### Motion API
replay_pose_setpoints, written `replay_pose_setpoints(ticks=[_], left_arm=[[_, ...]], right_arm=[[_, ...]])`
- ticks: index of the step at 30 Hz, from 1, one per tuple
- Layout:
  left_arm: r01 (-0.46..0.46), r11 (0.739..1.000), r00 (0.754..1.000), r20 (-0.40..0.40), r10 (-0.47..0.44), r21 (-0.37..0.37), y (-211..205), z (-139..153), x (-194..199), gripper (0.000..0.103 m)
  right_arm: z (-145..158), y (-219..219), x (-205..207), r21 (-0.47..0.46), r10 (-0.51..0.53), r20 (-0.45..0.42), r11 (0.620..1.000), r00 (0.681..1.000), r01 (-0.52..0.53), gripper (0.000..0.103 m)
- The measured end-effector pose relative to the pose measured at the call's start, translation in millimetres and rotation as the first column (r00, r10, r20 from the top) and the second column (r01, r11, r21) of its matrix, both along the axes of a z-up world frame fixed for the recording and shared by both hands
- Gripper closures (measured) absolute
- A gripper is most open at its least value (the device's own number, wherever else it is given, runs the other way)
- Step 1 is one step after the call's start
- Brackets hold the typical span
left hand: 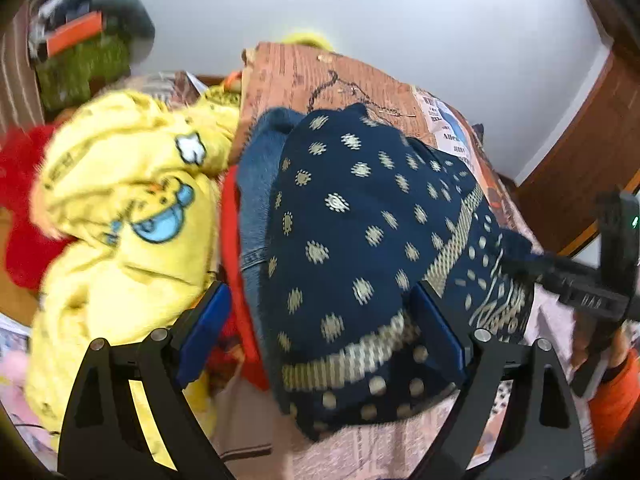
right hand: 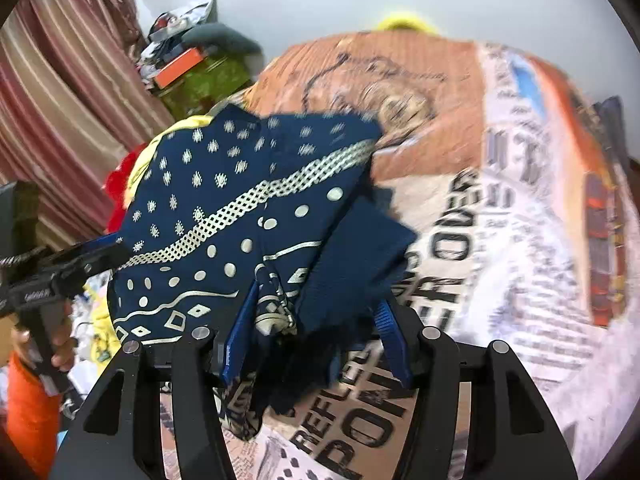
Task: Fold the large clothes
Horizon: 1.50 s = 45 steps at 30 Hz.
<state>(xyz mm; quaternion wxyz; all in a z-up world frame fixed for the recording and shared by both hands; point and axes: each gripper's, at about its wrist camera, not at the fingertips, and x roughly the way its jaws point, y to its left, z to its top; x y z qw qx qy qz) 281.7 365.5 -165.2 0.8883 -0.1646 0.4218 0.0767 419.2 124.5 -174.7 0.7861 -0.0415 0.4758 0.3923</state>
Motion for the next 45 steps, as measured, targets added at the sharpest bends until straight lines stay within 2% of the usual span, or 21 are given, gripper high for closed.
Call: replay_pose_setpoints(ticks=[5,9,11,14,16,18,19,24,28,32,37,39,42,45], left_arm=[[0.03,0.996,0.999,0.03,-0.032,0.086,-25.1,16.2,-13.0,0.012],[0.053,0.991,0.998,0.039,-0.058,0.12,-41.9,13.3,-6.3,0.008],[0.067,0.989,0.998,0.011,-0.069,0.135,-50.0,5.1,-3.3,0.006],[0.073,0.987,0.997,-0.04,-0.067,0.145,-56.9,-14.1,-2.3,0.005],[0.06,0.991,0.998,-0.037,-0.056,0.118,-54.5,-22.4,-6.5,0.004],[0.056,0.995,0.998,-0.039,-0.053,0.082,-51.0,-26.8,-12.5,0.004],[0.052,0.996,0.998,-0.033,-0.05,0.071,-49.9,-27.3,-15.7,0.004],[0.033,0.998,0.999,-0.036,-0.031,0.058,-54.2,-26.0,-30.2,0.004],[0.045,0.992,0.997,-0.061,-0.038,0.116,-69.9,-18.2,-42.0,0.004],[0.027,0.985,0.999,-0.034,-0.021,0.168,-84.9,3.5,-58.5,0.004],[-0.011,0.979,0.997,0.074,-0.004,0.206,-102.5,54.1,-86.1,0.004],[-0.026,0.97,0.992,0.129,-0.005,0.243,-113.8,79.8,-100.6,0.004],[-0.058,0.957,0.973,0.23,-0.009,0.285,-131.7,117.5,-123.1,0.004],[-0.09,0.955,0.938,0.347,-0.015,0.284,-149.9,152.1,-150.6,0.004]], right_arm=[[32.7,-1.1,-25.8,-0.004,-0.023,0.171,1.0,0.985,0.024,0.049],[40.3,13.3,-41.4,0.014,0.024,0.231,1.0,0.973,-0.028,0.049],[31.6,23.6,-46.7,-0.015,0.064,0.235,0.998,0.97,-0.062,0.048],[3.5,37.5,-46.7,-0.107,0.103,0.206,0.991,0.973,-0.082,0.048],[-15.5,36.9,-45.1,-0.156,0.115,0.178,0.984,0.977,-0.088,0.047],[-25.0,26.9,-44.2,-0.145,0.103,0.154,0.986,0.983,-0.08,0.04],[-26.9,19.5,-42.9,-0.134,0.09,0.14,0.988,0.986,-0.072,0.037],[-24.1,-9.3,-39.5,-0.128,0.038,0.097,0.991,0.995,-0.025,0.037],[-5.0,-27.4,-47.4,-0.111,0.004,0.119,0.994,0.993,0.009,0.037],[30.4,-40.9,-65.3,-0.063,-0.009,0.184,0.998,0.983,0.021,0.037],[81.3,-58.4,-99.0,0.037,-0.028,0.28,0.999,0.96,0.019,0.037],[101.0,-64.8,-115.4,0.072,-0.033,0.322,0.997,0.946,0.01,0.037],[128.1,-75.8,-139.0,0.132,-0.05,0.388,0.991,0.92,-0.002,0.037],[155.6,-88.9,-165.0,0.195,-0.083,0.462,0.981,0.883,-0.01,0.037]])
